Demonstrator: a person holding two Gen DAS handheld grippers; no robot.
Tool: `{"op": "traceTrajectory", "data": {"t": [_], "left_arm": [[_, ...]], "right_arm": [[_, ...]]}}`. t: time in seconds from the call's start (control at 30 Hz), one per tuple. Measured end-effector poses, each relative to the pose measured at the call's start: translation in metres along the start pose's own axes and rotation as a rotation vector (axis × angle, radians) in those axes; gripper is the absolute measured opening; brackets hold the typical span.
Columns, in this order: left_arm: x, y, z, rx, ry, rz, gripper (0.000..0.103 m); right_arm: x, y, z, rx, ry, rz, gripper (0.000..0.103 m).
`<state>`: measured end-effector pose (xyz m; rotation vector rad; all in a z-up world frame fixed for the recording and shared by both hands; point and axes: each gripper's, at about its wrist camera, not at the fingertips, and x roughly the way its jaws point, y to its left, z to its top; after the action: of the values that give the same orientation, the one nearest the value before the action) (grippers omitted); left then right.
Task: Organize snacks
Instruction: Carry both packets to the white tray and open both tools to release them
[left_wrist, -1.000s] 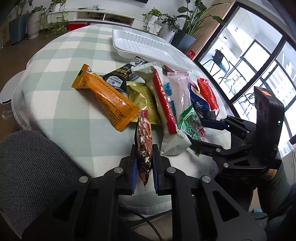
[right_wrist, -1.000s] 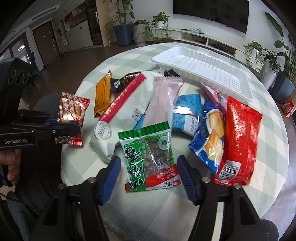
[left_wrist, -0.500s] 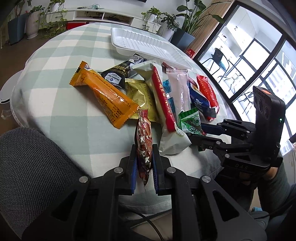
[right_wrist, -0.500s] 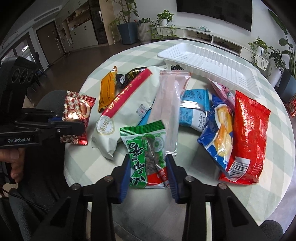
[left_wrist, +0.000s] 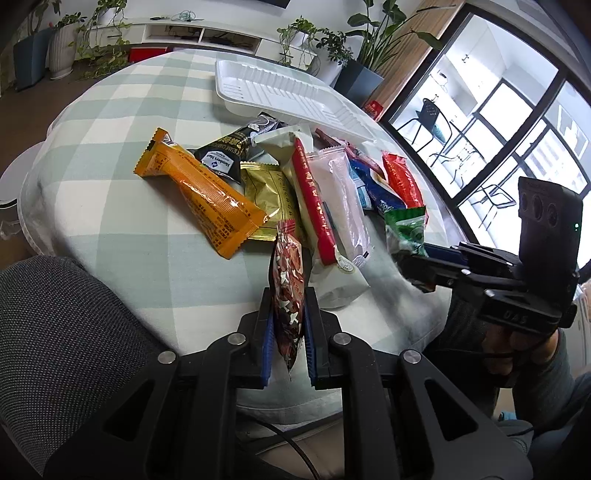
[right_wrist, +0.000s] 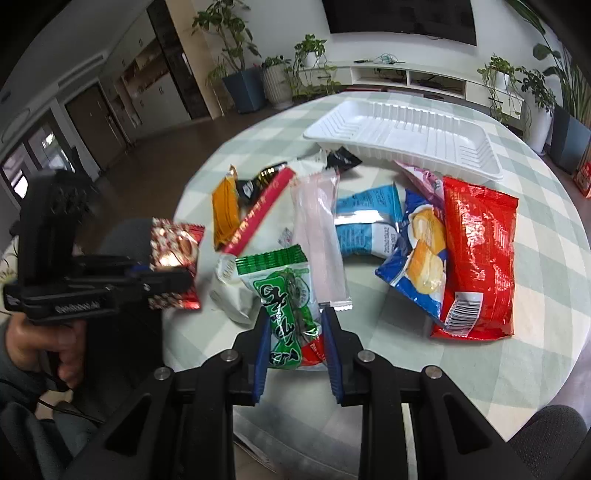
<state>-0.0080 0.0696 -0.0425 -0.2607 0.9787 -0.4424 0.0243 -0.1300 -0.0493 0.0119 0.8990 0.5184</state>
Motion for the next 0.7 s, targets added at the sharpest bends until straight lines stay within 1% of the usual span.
{"op": "traceTrajectory", "data": {"t": [0.13, 0.27, 0.5, 0.57, 0.7], "left_arm": [[-0.007, 0.001, 0.003, -0.002, -0.012, -0.007, 0.012], [-0.015, 0.003, 0.009, -0.007, -0.027, -0.01, 0.012], [-0.024, 0.007, 0.026, -0.006, -0.046, -0.016, 0.012], [-0.027, 0.01, 0.033, -0.006, -0.053, -0.02, 0.012], [-0.036, 0.019, 0.052, 0.001, -0.079, -0.001, 0.012]], "right_arm": [[-0.008, -0.006, 0.003, 0.049, -0.029, 0.039, 0.029], [-0.016, -0.01, 0.005, 0.072, -0.054, 0.075, 0.029], [-0.022, -0.025, 0.008, 0.123, -0.075, 0.09, 0.029], [-0.025, -0.032, 0.009, 0.145, -0.084, 0.094, 0.029], [-0.038, -0.054, 0.013, 0.208, -0.121, 0.103, 0.029]]}}
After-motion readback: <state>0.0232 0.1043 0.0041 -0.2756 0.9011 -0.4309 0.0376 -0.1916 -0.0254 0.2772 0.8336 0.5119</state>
